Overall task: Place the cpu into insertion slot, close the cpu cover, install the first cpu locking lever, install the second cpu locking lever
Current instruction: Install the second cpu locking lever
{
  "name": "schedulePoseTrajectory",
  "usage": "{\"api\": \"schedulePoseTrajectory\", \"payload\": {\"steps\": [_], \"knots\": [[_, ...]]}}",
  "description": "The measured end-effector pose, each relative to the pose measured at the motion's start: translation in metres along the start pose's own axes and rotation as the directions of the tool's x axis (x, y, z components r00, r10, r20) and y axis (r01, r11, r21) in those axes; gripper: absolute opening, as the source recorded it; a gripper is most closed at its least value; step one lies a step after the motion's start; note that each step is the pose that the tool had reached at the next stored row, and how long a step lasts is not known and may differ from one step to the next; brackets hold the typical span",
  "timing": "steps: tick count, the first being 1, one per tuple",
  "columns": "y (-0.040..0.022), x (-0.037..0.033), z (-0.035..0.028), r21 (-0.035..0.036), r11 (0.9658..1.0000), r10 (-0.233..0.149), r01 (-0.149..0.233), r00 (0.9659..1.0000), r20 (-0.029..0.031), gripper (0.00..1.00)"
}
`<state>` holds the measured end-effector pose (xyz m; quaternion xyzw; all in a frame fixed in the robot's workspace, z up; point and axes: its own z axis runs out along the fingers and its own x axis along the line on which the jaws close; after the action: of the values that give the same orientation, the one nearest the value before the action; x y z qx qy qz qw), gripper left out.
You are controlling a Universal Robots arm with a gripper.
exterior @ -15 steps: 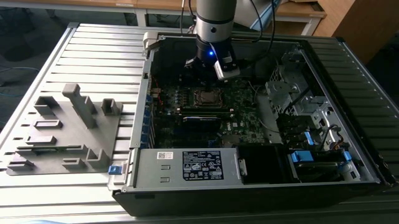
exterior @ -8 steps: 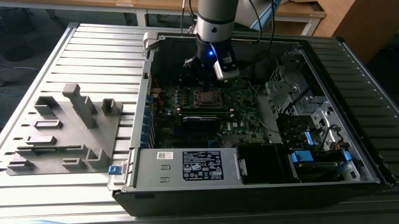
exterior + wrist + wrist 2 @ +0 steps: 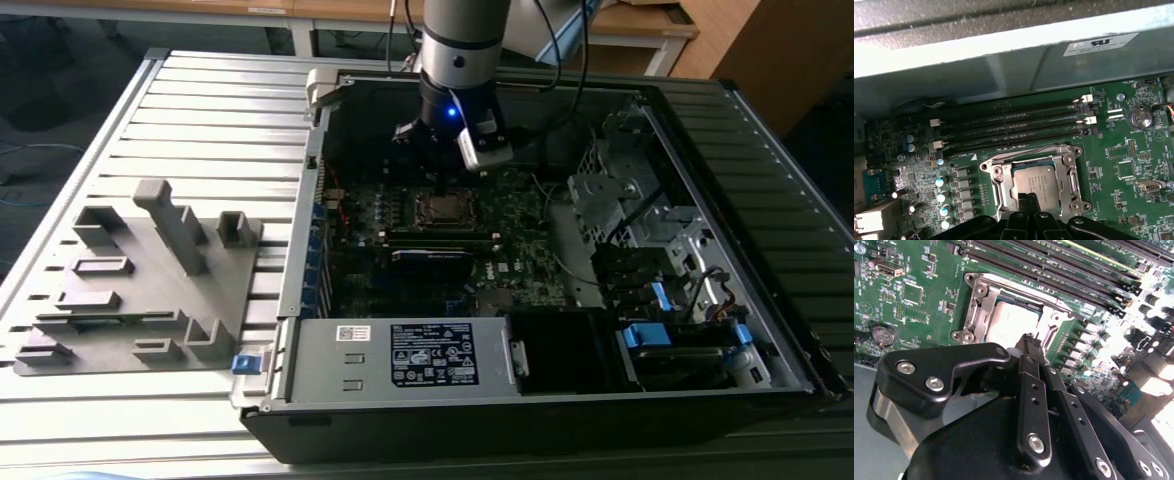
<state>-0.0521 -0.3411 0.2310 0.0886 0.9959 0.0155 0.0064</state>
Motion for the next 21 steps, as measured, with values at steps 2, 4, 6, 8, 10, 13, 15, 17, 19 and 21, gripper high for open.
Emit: {"api": "schedulePoseTrajectory", "payload": {"steps": [2,4,6,8,10,13,15,17,19,21], "knots": [[0.0000,0.0000,-0.0003,0.0000,1.0000,0.000,0.000,1.0000,0.0000,0.11],[0.0000,0.0000,-0.0004,0.0000,1.0000,0.000,0.000,1.0000,0.0000,0.11],[0.0000,0.0000,-0.0004,0.0001,1.0000,0.000,0.000,1.0000,0.0000,0.11],[0.0000,0.0000,-0.0005,-0.0003,1.0000,0.000,0.000,1.0000,-0.0001,0.11],[0.0000,0.0000,-0.0013,0.0001,1.0000,0.000,0.000,1.0000,-0.0003,0.11],[0.0001,0.0000,-0.0040,-0.0002,1.0000,0.000,0.000,1.0000,-0.0002,0.11],[0.0002,-0.0001,-0.0061,-0.0003,1.0000,0.000,0.000,1.0000,-0.0001,0.11],[0.0002,-0.0001,-0.0073,-0.0004,1.0000,0.000,0.000,1.0000,-0.0001,0.11],[0.0003,-0.0001,-0.0073,-0.0008,1.0000,0.000,0.000,1.0000,0.0000,0.11],[0.0002,-0.0001,-0.0076,-0.0003,1.0000,0.000,0.000,1.0000,-0.0001,0.11]]}}
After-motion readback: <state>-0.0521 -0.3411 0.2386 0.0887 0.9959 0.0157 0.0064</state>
